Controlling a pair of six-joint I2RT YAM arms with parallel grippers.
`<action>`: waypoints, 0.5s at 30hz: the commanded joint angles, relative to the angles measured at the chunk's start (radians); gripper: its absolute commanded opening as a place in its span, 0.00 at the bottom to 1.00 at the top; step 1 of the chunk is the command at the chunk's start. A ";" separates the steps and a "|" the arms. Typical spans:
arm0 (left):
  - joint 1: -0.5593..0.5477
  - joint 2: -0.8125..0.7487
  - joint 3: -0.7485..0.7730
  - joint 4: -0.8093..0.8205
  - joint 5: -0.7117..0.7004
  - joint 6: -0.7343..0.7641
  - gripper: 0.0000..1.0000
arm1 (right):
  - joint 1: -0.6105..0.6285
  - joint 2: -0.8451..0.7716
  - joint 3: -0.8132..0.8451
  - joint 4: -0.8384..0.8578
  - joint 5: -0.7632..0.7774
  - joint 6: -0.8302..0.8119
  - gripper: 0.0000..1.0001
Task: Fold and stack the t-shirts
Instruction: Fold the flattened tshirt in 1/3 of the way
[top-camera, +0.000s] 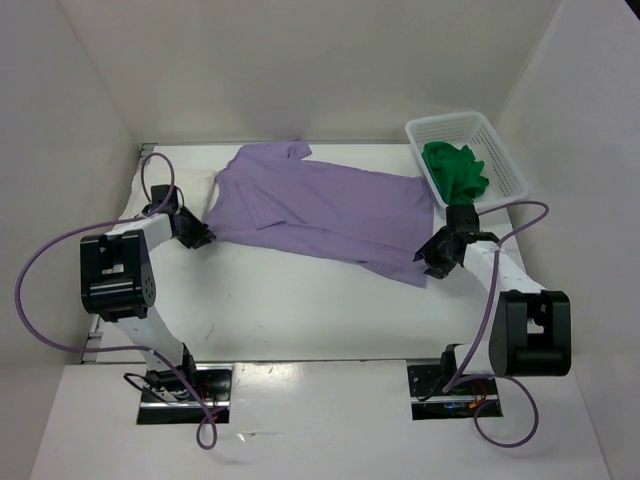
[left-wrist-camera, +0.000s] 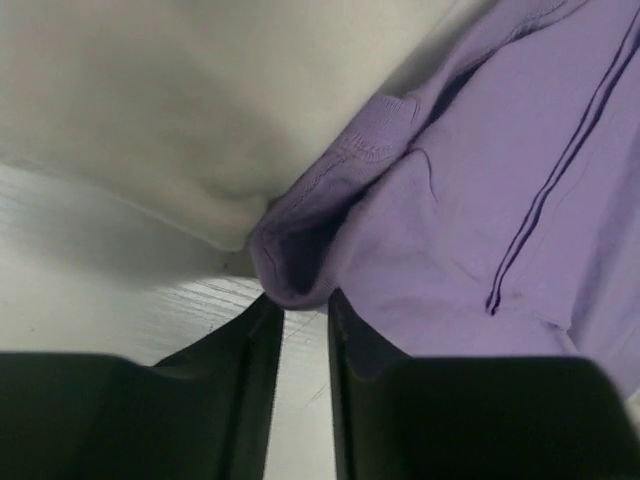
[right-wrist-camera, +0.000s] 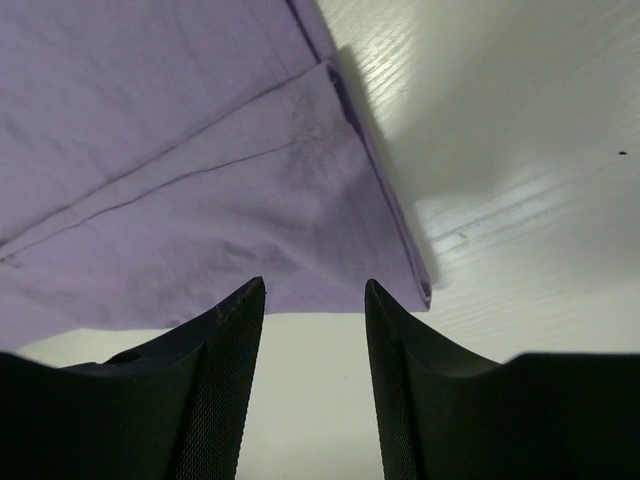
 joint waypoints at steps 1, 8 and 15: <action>-0.001 0.014 0.041 0.081 0.011 -0.028 0.28 | 0.005 0.015 -0.015 -0.003 0.066 0.045 0.51; -0.001 0.024 0.017 0.103 0.020 -0.069 0.09 | 0.048 0.074 -0.015 -0.040 0.144 0.093 0.46; -0.001 0.035 0.017 0.123 0.020 -0.078 0.00 | 0.105 0.146 -0.015 -0.073 0.202 0.132 0.43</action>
